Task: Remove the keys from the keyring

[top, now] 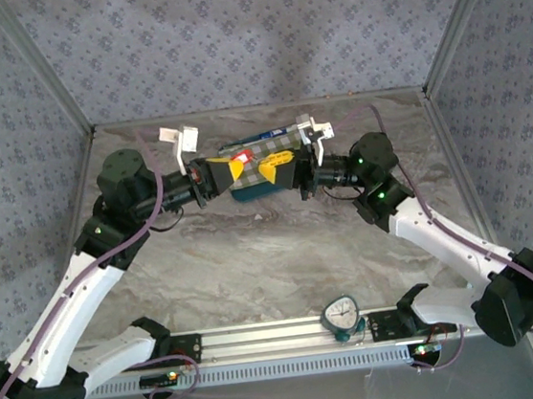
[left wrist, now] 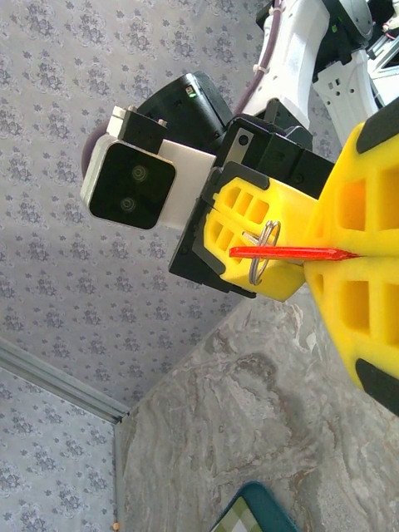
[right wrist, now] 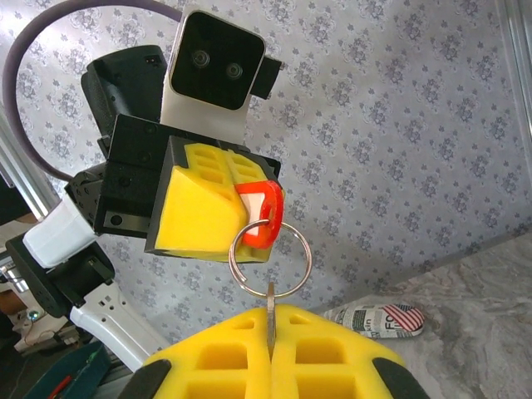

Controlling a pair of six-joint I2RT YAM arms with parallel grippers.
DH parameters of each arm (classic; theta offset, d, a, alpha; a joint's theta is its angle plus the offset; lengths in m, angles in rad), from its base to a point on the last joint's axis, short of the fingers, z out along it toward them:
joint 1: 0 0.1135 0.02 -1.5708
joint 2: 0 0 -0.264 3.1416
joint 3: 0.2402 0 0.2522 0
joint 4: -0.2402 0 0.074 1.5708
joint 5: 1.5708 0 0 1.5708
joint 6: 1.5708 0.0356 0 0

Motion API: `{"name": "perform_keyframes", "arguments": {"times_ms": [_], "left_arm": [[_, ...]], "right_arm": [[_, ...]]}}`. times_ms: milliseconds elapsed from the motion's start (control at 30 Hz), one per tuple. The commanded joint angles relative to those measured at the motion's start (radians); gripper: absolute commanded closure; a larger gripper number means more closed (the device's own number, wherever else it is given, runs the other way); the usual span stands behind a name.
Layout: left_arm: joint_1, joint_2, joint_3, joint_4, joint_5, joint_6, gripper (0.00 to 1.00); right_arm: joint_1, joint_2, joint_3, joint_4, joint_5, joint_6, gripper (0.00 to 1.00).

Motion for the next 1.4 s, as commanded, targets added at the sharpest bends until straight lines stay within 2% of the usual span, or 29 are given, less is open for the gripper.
{"name": "perform_keyframes", "arguments": {"times_ms": [0,233,533,567,700,933,1100,1300,1367], "left_arm": [[0.017,-0.034,-0.001,0.067,-0.027,-0.009,1.00],[0.019,-0.042,-0.015,0.075,-0.031,-0.011,1.00],[0.022,-0.073,-0.097,0.083,-0.054,-0.006,1.00],[0.023,-0.081,-0.121,0.090,-0.059,-0.006,0.98],[0.030,-0.127,-0.222,0.092,-0.115,-0.009,0.62],[0.037,-0.206,-0.353,0.102,-0.149,0.030,0.55],[0.029,-0.257,-0.425,0.166,-0.168,0.109,0.39],[-0.064,-0.338,-0.523,0.305,-0.298,0.281,0.29],[-0.098,-0.350,-0.555,0.364,-0.288,0.363,0.28]], "right_arm": [[0.000,-0.023,0.036,-0.070,-0.008,-0.040,1.00],[0.006,-0.030,0.079,-0.208,-0.017,-0.100,1.00],[0.012,-0.029,0.205,-0.574,0.028,-0.251,1.00],[0.014,-0.021,0.228,-0.631,0.035,-0.272,1.00],[0.020,0.026,0.350,-0.873,0.063,-0.365,1.00],[0.021,0.074,0.465,-1.086,0.067,-0.390,1.00],[0.021,0.090,0.516,-1.161,0.052,-0.398,1.00],[0.025,0.096,0.529,-1.196,0.037,-0.397,1.00],[0.026,0.093,0.526,-1.196,0.036,-0.391,1.00]]}}
